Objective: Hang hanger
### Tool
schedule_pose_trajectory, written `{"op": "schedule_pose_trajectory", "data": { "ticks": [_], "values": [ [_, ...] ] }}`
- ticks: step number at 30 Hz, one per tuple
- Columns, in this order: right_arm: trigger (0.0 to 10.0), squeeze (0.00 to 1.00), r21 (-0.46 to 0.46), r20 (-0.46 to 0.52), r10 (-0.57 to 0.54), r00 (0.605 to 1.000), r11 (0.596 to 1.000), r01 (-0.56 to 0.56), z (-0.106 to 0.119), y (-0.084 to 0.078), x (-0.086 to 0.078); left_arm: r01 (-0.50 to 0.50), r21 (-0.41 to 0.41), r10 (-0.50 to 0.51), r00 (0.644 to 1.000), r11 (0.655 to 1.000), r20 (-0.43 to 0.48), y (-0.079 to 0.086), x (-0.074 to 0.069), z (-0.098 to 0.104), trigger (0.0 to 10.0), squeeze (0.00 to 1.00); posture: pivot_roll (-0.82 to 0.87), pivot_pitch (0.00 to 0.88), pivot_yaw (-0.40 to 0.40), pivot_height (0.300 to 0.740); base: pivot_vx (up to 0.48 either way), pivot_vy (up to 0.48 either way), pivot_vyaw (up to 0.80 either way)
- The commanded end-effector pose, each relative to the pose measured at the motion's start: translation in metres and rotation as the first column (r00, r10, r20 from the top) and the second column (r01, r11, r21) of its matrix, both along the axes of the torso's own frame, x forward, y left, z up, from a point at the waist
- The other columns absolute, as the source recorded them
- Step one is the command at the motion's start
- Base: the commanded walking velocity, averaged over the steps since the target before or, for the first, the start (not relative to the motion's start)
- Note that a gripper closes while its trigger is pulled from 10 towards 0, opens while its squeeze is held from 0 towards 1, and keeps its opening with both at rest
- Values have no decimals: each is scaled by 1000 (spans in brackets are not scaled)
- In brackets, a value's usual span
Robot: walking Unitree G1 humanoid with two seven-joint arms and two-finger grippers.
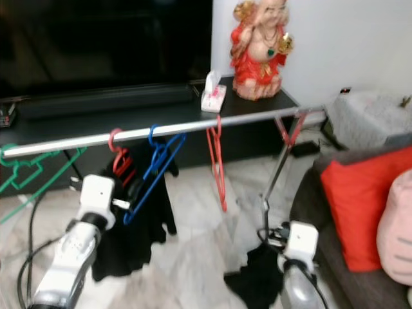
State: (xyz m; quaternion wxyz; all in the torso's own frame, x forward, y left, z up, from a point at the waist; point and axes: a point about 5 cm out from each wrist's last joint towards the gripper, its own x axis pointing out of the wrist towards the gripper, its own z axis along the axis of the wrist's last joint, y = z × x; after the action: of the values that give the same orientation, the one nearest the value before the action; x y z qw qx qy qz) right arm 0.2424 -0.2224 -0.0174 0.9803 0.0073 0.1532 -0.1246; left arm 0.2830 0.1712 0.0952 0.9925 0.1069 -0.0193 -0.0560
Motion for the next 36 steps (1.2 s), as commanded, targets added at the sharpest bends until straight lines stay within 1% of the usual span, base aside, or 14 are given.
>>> {"op": "schedule_pose_trajectory", "data": {
  "ticks": [1, 9, 12, 23, 27, 28, 29, 36],
  "values": [
    [10000, 0, -19, 1, -20, 1000, 1000, 20, 1, -10, -3, 25, -9, -25, 1000, 1000, 11, -7, -1, 2, 10000, 0, -74, 0, -9, 740, 0, 0, 0],
    [10000, 0, -19, -15, -11, 1000, 1000, 11, -2, -8, -6, 32, 0, -32, 999, 1000, -18, -7, -3, -2, 10000, 0, -74, 0, -12, 740, 0, 0, 0],
    [10000, 0, -20, -17, -6, 1000, 1000, 6, -2, -7, -5, 35, 15, -34, 999, 999, -29, -6, -4, -4, 10000, 0, -72, 0, -12, 740, 0, 0, 0],
    [10000, 0, -20, -22, 16, 1000, 1000, -16, -2, -3, -3, 28, 34, -27, 999, 999, -27, -7, -3, -4, 10000, 0, -74, 0, -15, 740, 0, 0, 0],
    [10000, 0, -11, 19, 21, 1000, 1000, -21, 2, -2, 0, 28, 36, -27, 999, 999, -27, -6, -3, -3, 10000, 0, -71, 0, -17, 740, 0, 0, 0],
    [10000, 0, 0, 48, 17, 999, 1000, -17, 6, -2, 2, 25, 36, -24, 999, 999, -27, -5, -3, -3, 10000, 0, -71, 0, -15, 740, 0, 0, 0],
    [10000, 0, 1, 58, 16, 998, 1000, -16, 7, -2, 3, 24, 36, -23, 999, 999, -27, -5, -3, -3, 10000, 0, -73, 0, -14, 740, 0, 0, 0],
    [10000, 0, 8, 90, 38, 995, 999, -38, 13, 6, 10, 25, 40, -24, 999, 999, -26, -6, -2, -2, 10000, 0, -71, 0, -14, 740, 0, -38, 0]
  ]
}}
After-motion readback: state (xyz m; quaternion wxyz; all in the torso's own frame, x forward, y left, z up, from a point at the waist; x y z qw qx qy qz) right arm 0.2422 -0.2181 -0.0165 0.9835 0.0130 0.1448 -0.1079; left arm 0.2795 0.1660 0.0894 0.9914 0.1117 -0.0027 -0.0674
